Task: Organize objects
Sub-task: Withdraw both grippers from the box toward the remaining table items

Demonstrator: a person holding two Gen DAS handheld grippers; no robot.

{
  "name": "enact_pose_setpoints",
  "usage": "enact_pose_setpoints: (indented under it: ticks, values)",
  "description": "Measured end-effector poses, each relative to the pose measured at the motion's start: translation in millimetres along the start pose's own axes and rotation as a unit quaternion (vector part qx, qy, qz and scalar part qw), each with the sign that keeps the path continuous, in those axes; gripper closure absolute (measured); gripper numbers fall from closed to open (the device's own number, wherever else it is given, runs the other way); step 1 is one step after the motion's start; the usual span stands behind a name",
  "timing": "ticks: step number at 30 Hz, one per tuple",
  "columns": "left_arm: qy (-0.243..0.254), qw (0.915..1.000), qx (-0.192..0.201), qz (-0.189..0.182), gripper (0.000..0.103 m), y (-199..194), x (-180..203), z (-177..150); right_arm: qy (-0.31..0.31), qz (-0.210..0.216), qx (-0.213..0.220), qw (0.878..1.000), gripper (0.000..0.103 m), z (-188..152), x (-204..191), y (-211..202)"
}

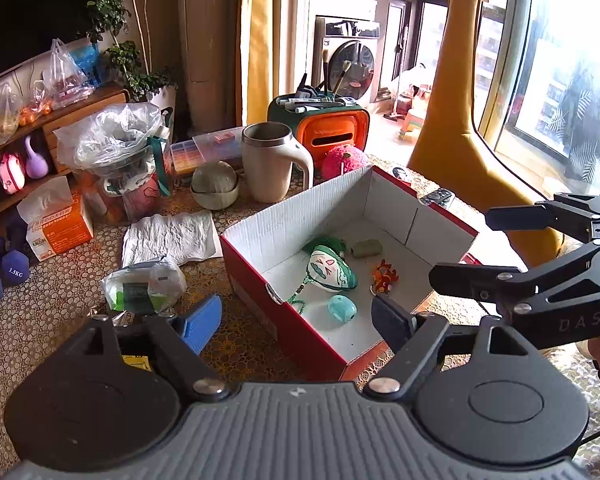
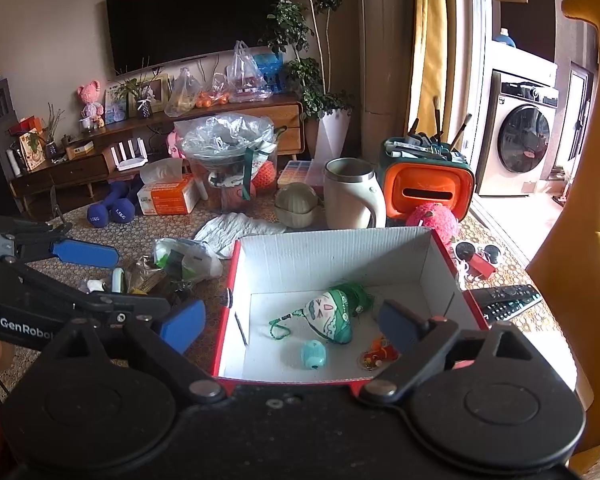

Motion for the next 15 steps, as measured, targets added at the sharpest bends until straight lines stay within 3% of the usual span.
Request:
enact_pose_setpoints:
  ticks: [13, 15]
  values:
    - [-0.021, 0.9994, 0.026, 0.011, 0.016, -11.8, -34.2, -26.4, -0.008, 0.025, 0.03, 0.999, 0.001, -13.9, -37.3, -3.9]
    - [-0.029, 0.999, 0.032, 0.008, 0.011, -13.9, -41.5, -29.1, -0.014, 0.025, 0.03, 0.999, 0.001, -16.4, -43.3, -1.1]
Point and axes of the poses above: each gripper's, at about its wrist camera, not at the fingertips, and y roughly the way its jaws point, x to its right, z to its top, the point moved 10 cm from there along y, roughly the way its jaws point, and after that the axes turned 12 degrees about z, right-handed, at the moved point
